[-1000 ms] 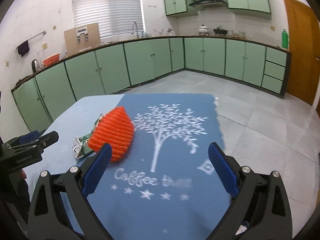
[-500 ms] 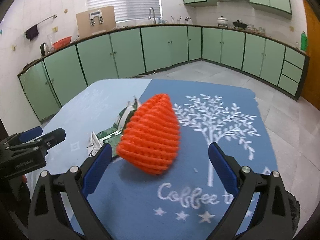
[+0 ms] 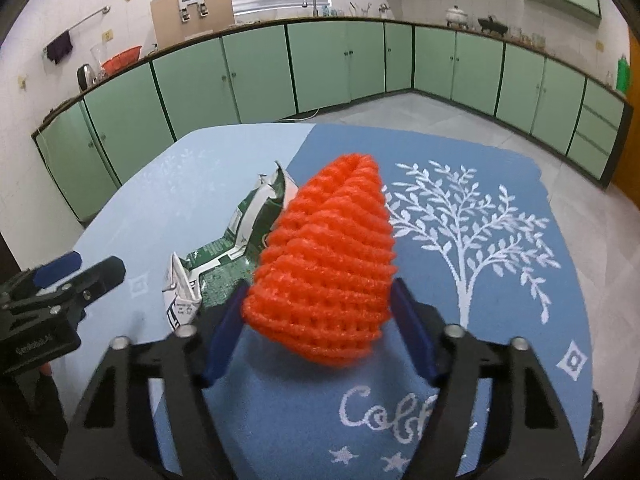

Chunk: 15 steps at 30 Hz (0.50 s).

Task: Collect trash
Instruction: 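Grasp the orange foam mesh with the right gripper while the left grasps the green carton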

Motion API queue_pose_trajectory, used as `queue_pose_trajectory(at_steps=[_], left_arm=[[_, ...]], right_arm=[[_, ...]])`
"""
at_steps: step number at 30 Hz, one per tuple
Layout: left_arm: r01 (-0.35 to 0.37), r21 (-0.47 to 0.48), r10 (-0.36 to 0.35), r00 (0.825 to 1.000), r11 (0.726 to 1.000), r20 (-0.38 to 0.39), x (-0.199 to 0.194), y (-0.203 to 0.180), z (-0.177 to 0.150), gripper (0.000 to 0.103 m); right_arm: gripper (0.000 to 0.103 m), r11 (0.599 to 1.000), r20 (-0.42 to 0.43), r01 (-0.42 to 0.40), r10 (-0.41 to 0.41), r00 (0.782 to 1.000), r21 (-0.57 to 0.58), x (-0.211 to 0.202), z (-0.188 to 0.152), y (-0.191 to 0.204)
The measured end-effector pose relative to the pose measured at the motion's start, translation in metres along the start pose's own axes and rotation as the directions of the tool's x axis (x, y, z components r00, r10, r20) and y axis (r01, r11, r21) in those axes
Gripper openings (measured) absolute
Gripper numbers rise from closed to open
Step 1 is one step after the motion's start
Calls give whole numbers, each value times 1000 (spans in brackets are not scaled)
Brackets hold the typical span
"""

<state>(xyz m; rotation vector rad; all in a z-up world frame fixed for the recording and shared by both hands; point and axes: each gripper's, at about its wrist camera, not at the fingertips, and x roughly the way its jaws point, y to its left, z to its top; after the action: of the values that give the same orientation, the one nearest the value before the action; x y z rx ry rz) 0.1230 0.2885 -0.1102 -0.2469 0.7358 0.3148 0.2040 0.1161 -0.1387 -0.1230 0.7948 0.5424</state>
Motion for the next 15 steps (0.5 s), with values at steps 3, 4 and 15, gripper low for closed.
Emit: queue_pose_trajectory(at_steps=[3, 4, 15], left_arm=[[20, 12, -20, 1000, 1000, -8, 4, -8, -1, 92], [26, 16, -25, 1000, 1000, -10, 5, -10, 0, 92], [92, 55, -91, 996, 994, -12, 16, -59, 11, 92]], right_arm=[[37, 1000, 13, -13, 13, 1000, -7, -4, -1, -5], [34, 1000, 20, -13, 13, 1000, -7, -6, 0, -7], [25, 998, 95, 55, -57, 994, 22, -31, 6, -51]])
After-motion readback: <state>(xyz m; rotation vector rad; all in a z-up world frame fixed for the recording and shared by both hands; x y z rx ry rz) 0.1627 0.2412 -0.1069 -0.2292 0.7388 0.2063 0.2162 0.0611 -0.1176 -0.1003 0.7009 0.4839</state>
